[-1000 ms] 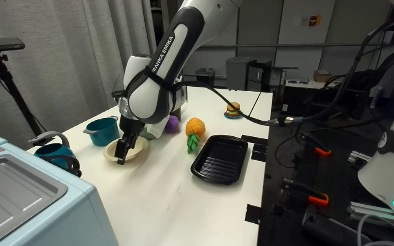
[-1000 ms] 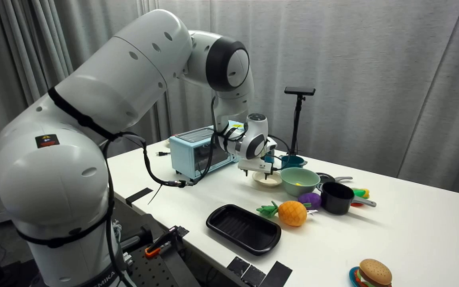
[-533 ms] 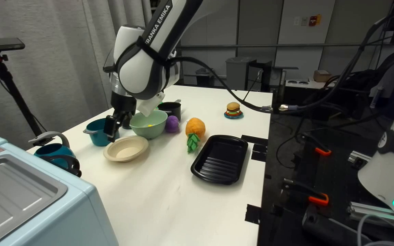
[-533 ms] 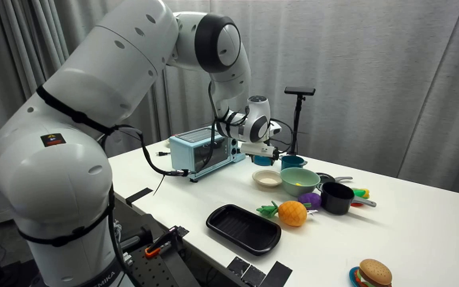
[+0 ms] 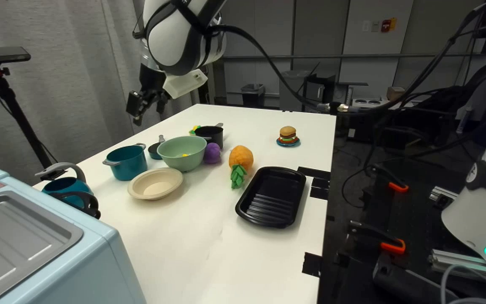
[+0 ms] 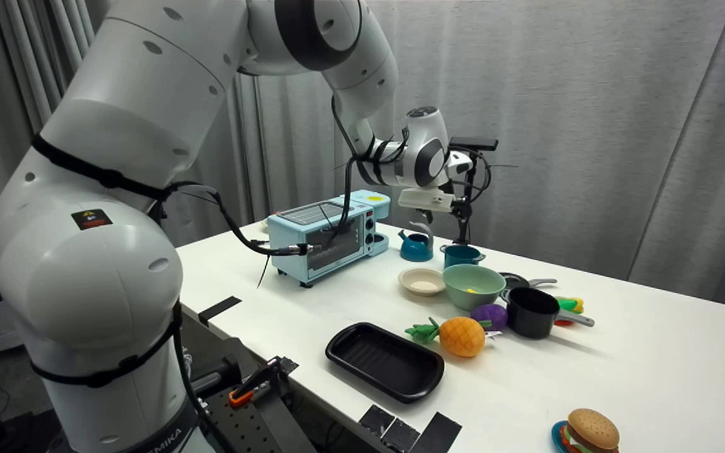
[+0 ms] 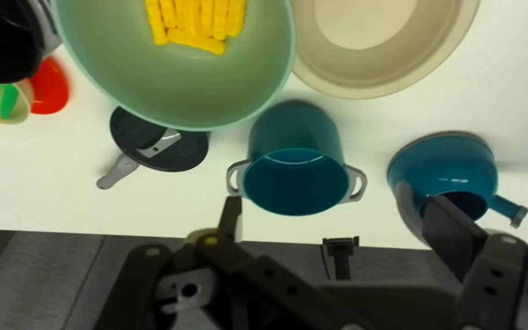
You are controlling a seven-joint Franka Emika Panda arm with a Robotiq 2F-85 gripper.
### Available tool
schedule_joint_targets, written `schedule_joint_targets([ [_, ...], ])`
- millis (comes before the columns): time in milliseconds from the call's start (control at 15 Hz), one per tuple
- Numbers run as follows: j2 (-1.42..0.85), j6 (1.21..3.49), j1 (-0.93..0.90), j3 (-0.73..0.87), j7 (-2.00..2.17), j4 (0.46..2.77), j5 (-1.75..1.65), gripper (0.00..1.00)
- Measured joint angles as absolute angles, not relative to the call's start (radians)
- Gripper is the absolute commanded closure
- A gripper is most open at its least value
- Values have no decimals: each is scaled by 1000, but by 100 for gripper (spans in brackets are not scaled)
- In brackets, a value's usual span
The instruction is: Pick the plate then pour the potatoes fries into the bowl
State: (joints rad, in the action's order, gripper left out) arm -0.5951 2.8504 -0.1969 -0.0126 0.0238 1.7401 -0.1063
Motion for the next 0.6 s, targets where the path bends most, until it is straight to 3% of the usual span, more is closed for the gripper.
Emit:
schedule_joint_targets([
  [600,-504,2844,-211,47,128,1807,-106,0],
])
